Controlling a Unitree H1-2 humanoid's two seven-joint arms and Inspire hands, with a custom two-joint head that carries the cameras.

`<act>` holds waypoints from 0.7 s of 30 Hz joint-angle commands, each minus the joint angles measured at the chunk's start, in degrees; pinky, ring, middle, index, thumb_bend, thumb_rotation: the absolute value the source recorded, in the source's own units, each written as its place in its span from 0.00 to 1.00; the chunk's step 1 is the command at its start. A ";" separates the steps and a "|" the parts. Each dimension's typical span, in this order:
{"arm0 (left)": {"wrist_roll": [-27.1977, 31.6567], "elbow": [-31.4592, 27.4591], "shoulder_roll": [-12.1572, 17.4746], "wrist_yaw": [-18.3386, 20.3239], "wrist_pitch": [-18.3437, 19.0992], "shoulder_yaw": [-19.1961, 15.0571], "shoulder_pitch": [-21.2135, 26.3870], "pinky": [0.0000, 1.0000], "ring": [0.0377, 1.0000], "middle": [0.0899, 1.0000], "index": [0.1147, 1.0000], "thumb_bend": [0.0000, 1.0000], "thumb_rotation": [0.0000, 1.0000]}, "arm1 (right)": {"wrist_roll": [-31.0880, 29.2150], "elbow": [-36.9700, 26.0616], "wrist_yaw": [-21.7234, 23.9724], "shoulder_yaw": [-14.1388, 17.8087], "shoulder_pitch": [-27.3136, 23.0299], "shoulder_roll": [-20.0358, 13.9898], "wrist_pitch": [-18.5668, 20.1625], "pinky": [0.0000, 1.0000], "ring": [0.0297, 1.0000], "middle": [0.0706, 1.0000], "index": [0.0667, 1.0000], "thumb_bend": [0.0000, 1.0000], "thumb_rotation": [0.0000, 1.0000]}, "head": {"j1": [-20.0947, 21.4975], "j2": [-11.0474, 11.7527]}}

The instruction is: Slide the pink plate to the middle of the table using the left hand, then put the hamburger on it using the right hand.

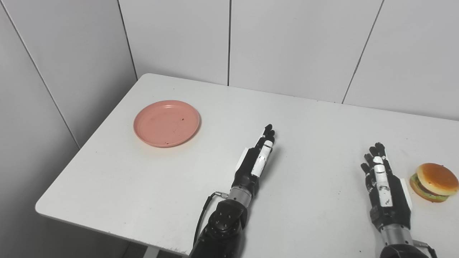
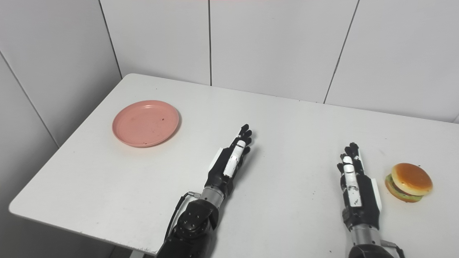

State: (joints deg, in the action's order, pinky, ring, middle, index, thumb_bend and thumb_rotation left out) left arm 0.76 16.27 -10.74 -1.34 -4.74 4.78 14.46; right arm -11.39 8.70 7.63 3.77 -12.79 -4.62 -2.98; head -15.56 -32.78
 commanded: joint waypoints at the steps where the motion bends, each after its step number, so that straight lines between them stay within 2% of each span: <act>1: -0.15 1.09 0.23 -0.15 -0.85 -0.32 -0.69 1.00 1.00 1.00 1.00 0.41 1.00 | -0.21 0.13 0.62 0.23 -0.26 -0.18 -3.20 1.00 1.00 1.00 1.00 0.55 0.84 | 0.01 -0.07; 3: 0.46 0.93 0.29 0.19 -1.34 -0.55 -0.66 1.00 1.00 1.00 1.00 0.41 1.00 | 0.27 0.17 0.45 0.25 -0.26 -0.10 -3.50 1.00 1.00 1.00 1.00 0.55 0.84 | 0.34 0.06; 6: 1.32 -0.58 0.34 0.39 0.15 -1.07 -0.57 1.00 1.00 1.00 1.00 0.43 1.00 | 0.68 0.17 0.11 0.37 -0.25 0.10 -3.74 1.00 1.00 1.00 1.00 0.56 0.84 | 0.55 -0.04; 10: 0.87 -3.74 0.02 -1.16 0.21 -2.31 -0.05 1.00 1.00 1.00 1.00 0.37 1.00 | 0.36 -0.68 0.19 0.40 -0.14 0.21 -2.51 1.00 1.00 1.00 1.00 0.55 0.83 | 0.63 -0.06; 13: 1.96 -6.60 0.08 -0.85 2.70 -3.63 0.70 1.00 1.00 1.00 1.00 0.37 1.00 | 0.25 -0.61 -0.09 0.62 -0.21 0.46 -2.41 1.00 1.00 1.00 1.00 0.56 0.82 | 0.56 -0.17; 16: 3.35 -9.44 0.25 -1.01 6.53 -5.14 1.92 1.00 0.99 0.98 0.98 0.46 1.00 | 0.20 -0.56 0.03 0.67 -0.31 0.51 -2.28 1.00 1.00 1.00 1.00 0.56 0.81 | 0.47 -0.20; 18: 4.65 -10.35 0.78 -0.60 7.89 -6.09 2.75 1.00 0.98 0.97 0.97 0.50 1.00 | 0.31 -0.55 0.04 0.65 -0.34 0.49 -2.26 1.00 1.00 1.00 1.00 0.55 0.81 | 0.47 -0.20; 21: 5.63 -11.48 2.71 -1.12 9.48 -8.23 5.45 0.95 0.94 0.93 0.92 0.54 1.00 | 0.56 -0.20 0.07 0.54 -0.45 0.48 -2.69 1.00 1.00 1.00 1.00 0.54 0.83 | 0.20 0.00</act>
State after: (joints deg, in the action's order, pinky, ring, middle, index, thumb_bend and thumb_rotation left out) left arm 5.78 7.47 -9.01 -2.09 4.41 -2.69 15.85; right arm -10.78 8.46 7.73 4.18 -12.80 -4.37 -3.21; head -15.38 -32.78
